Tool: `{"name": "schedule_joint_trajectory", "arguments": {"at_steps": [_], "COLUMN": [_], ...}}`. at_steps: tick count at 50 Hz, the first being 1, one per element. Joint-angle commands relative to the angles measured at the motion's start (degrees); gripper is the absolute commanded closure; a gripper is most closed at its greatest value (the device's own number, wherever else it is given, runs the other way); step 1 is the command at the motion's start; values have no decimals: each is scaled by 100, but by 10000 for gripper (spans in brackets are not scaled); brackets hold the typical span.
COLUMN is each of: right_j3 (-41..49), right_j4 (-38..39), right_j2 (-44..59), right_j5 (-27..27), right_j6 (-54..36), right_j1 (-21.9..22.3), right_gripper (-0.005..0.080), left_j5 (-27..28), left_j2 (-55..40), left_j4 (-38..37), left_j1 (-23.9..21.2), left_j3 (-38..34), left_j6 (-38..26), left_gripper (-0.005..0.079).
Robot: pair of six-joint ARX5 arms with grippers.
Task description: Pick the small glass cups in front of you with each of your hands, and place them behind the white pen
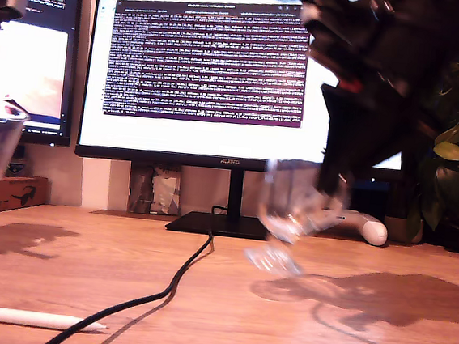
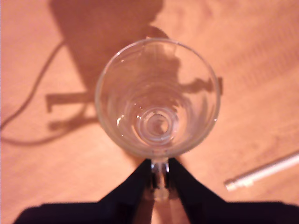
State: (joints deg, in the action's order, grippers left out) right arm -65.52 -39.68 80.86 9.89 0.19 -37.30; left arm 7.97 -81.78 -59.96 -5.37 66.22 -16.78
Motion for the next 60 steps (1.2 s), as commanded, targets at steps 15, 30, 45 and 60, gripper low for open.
{"name": "schedule_joint_trajectory", "arguments": {"at_steps": [15, 30, 45, 60], "right_j3": [-61, -116, -470, -890], "right_j4": [225, 326, 348, 339], "right_j2": [-33, 337, 863, 1359], "right_j5": [26, 68, 192, 221], "right_j6": [262, 299, 286, 273], "right_j1": [-459, -796, -1062, -1351], "right_gripper": [763, 763, 763, 763], "left_j5": [442, 520, 533, 601], "left_j2": [1368, 1908, 2352, 2503], "left_j4": [772, 1121, 1537, 1679], "left_j1": [-245, -588, -981, -1204], "left_j3": [-890, -1373, -1928, -2238], "left_j6": [26, 28, 37, 186], "left_gripper": [766, 766, 766, 766]}}
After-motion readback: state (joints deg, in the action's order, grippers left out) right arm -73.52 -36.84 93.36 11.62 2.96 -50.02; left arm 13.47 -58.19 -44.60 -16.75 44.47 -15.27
